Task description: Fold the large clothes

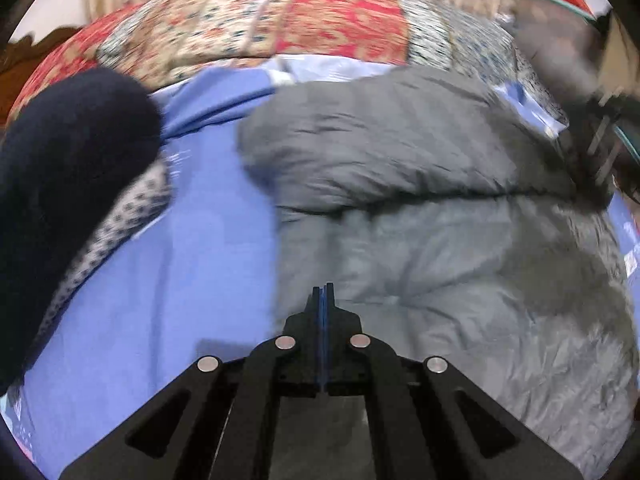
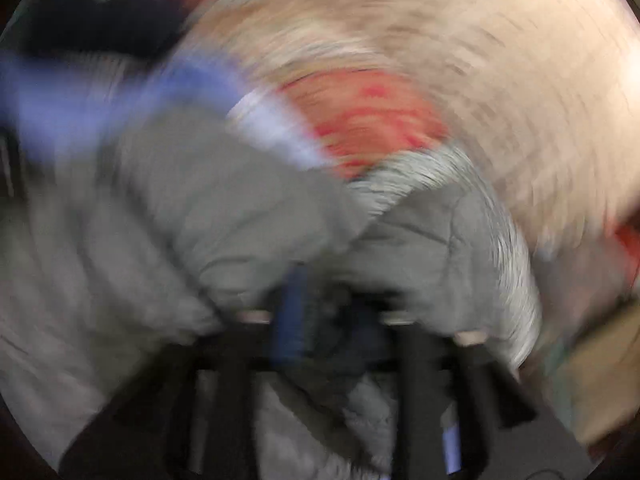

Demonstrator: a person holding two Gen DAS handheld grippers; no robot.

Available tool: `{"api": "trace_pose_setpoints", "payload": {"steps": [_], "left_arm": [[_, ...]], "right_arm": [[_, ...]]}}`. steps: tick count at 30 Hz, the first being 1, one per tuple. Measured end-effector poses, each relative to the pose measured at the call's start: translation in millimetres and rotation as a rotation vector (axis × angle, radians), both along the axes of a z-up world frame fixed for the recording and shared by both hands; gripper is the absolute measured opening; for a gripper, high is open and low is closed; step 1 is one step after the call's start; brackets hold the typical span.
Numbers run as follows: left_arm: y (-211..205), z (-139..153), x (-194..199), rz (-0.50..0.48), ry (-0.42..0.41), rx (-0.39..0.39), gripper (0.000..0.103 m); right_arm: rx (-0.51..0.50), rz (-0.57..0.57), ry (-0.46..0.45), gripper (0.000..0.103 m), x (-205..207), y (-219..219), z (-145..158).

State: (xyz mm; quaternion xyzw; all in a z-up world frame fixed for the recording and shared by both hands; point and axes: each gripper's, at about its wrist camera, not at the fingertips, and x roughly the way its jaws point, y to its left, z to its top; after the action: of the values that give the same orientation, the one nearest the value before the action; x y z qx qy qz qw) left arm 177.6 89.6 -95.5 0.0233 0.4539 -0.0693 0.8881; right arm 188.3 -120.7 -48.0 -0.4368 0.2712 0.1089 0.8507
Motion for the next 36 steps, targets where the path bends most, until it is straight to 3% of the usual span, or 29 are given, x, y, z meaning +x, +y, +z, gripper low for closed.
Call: {"api": "trace_pose_setpoints", "payload": {"steps": [2, 4, 8, 12, 15, 18, 19, 24, 29, 32, 33, 36], "left_arm": [[16, 5, 2, 0.028, 0.011, -0.025, 0.023], [27, 12, 4, 0.042, 0.009, -0.051, 0.023], [24, 24, 16, 0.029, -0.006, -0.075, 0.023], [-8, 45, 33, -0.028, -0.037, -0.084, 0.023], [-51, 69, 41, -0.119, -0.083, -0.090, 0.023], [-98, 82, 46, -0.206, -0.076, -0.116, 0.023], [-107, 84, 47, -0.223, -0.070, -0.123, 0.023], [-141, 87, 37, -0.282, -0.090, -0.071, 0.023], [-187, 86, 17, -0.391, -0.174, 0.066, 0.023], [-234, 77, -12, -0.514, -0.322, 0.237, 0.023], [-254, 64, -23, -0.550, -0.387, 0.343, 0.023], [-290, 26, -28, -0.566, -0.473, 0.570, 0.023]], "right_arm": [[-0.297, 0.135, -0.060, 0.067, -13, 42, -62], [-0.399, 0.184, -0.098, 0.068, -24, 54, -87], [-0.283, 0.202, -0.121, 0.077, -58, 42, -75], [-0.300, 0.178, -0.093, 0.082, -88, 24, -73], [-0.271, 0.117, -0.022, 0.082, -82, 4, -77], [-0.201, 0.048, 0.040, 0.083, -67, -9, -73], [-0.168, 0.031, 0.043, 0.083, -62, -10, -68], [0.193, -0.047, 0.143, 0.083, -53, -52, -26], [0.656, -0.273, 0.200, 0.083, -75, -150, -10], [0.860, -0.484, 0.174, 0.083, -110, -212, -24], [0.897, -0.523, 0.165, 0.083, -116, -223, -27], [1.056, -0.614, 0.171, 0.083, -127, -248, -41]]}}
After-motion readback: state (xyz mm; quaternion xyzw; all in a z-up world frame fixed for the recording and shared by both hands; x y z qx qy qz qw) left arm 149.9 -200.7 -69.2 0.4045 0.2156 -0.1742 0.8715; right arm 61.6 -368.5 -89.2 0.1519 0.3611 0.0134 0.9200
